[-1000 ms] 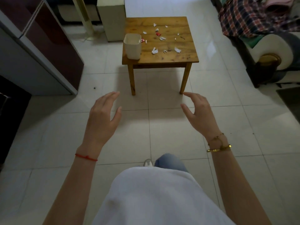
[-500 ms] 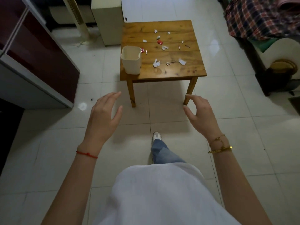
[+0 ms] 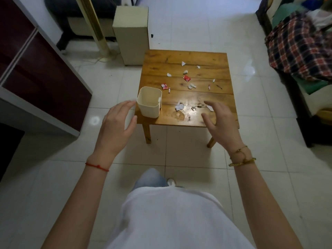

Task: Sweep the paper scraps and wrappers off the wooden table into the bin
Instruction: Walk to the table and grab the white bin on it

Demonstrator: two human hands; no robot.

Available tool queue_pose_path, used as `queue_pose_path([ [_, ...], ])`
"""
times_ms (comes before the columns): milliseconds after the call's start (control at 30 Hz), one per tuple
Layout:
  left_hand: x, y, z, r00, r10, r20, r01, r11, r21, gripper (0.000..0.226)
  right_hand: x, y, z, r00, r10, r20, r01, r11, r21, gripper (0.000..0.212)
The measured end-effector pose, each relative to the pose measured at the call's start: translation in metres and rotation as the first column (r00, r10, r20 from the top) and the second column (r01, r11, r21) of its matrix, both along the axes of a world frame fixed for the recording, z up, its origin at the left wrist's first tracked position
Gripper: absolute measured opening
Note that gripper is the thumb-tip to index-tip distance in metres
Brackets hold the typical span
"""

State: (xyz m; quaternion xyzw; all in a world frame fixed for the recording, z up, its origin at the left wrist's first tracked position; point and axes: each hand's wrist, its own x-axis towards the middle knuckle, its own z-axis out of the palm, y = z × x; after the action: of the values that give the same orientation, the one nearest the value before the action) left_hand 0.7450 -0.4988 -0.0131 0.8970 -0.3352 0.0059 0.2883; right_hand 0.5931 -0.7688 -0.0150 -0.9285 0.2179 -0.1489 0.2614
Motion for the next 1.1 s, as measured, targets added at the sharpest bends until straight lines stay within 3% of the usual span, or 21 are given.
queue_pose_path([
  [300,0.105,-0.047,-0.036,0.993,0.046,-0.107,-0.04,0.998,0.054,0.047,0.096,-0.028,-0.04,0.995,-0.017,-0.098,0.02,0.999,0.035,0.038],
  [500,0.169,-0.074,-0.073,0.965,0.16,-0.209,-0.125,0.977,0.17,0.046,0.153,-0.044,-0.057,0.987,-0.054,-0.148,0.063,0.996,0.056,0.037],
  [667,0.212,-0.103,-0.122,0.931,0.189,-0.311,-0.106,0.959,0.265,0.048,0.195,-0.058,-0.078,0.982,-0.072,-0.176,0.09,0.992,0.093,0.037],
  [833,0.237,-0.124,-0.18,0.866,0.27,-0.421,-0.115,0.927,0.357,0.057,0.228,-0.075,-0.113,0.971,-0.058,-0.231,0.086,0.99,0.112,0.036],
  [933,0.245,-0.128,-0.211,0.776,0.375,-0.507,-0.171,0.899,0.403,0.062,0.239,-0.083,-0.139,0.961,-0.049,-0.271,0.087,0.988,0.129,0.038],
  [1100,0.257,-0.133,-0.245,0.677,0.43,-0.597,-0.228,0.894,0.385,0.051,0.25,-0.094,-0.181,0.934,-0.027,-0.355,0.088,0.984,0.156,0.04],
])
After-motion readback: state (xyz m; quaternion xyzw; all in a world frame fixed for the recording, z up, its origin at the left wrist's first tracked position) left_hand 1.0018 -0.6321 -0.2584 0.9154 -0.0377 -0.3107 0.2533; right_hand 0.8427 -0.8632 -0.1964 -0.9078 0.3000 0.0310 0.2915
